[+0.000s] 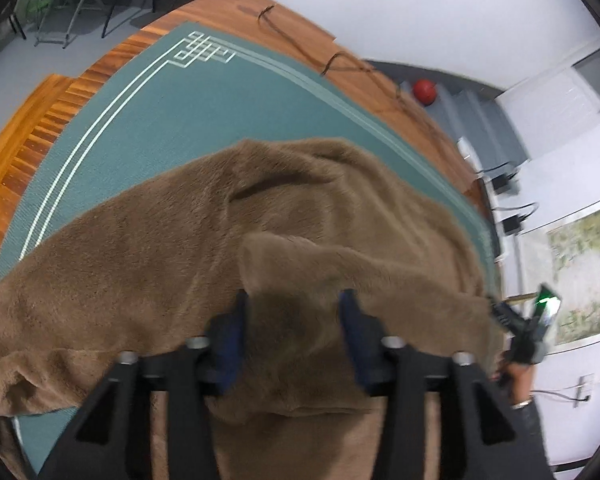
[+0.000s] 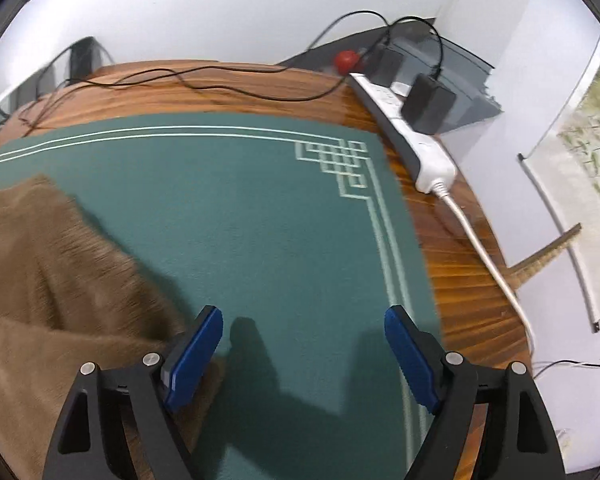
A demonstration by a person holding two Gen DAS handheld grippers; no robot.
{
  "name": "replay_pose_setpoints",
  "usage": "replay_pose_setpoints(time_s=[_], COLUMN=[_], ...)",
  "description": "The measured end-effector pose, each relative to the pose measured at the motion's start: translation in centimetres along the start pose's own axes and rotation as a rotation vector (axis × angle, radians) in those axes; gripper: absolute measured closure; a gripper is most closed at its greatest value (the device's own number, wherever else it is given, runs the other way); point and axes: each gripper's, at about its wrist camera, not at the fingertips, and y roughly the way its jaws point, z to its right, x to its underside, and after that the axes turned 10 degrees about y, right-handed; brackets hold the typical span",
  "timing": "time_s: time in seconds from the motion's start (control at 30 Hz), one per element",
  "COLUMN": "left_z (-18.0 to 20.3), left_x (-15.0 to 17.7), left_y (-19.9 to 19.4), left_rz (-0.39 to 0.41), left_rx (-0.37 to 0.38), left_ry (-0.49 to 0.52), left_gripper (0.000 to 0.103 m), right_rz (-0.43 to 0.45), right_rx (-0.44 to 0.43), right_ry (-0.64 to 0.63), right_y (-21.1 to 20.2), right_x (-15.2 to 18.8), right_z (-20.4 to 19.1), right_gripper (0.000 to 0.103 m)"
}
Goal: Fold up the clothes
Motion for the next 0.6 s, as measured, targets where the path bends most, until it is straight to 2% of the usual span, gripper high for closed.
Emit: replay_pose_setpoints(time_s=[0.03,0.13,0.2,0.27,0.37,0.43,0.5,0.6], left_z=[0.1,0.2,0.4,0.6,1.3,1.3,0.9,-0.3], left_x=[0.0,0.1,0.1,0.2,0.1,0.2,0.2,0.4], left_y=[0.4,1.2,1.6,2.2,2.8,3.2,3.5,3.4], left_rz=[-0.013,-0.029,-0.031,-0.036,-0.048,-0.06,-0.072,-0.079], left_rx=[-0.02,-0.058,-0.073,-0.09,-0.127,-0.163,-0.19,-0.205], left_ry=[0.011,0.037,0.044,0.056,0.094,0.121,0.131,0.103], left_gripper=[0.042,0.038,0.035,0.034,0.033,0.033,0.033,0.033], right_rz=[0.0,0.057,0.053,0.042,0.045,0.036,0.039,0.027], right_rx=[0.004,-0.134,-0.253,-0.299,-0.287,-0.266,-0.162,-0.14], right_ry=[0.01,0.036,-0.014,-0.126,-0.278,-0.327,-0.376,-0.344], right_y=[-0.2,-3.7,-5.9,-7.3,-7.9,-7.4,-6.0,-4.8], right_x=[-0.1,0.5,1.6,3.2,5.8,7.0,7.9,7.6], right_z=[0.1,0.2,-1.2,-3.7,-7.0,-7.8,-7.8,-6.1], right_gripper=[0.019,0.019,0.018,0.018,0.018,0.018,0.018,0.005])
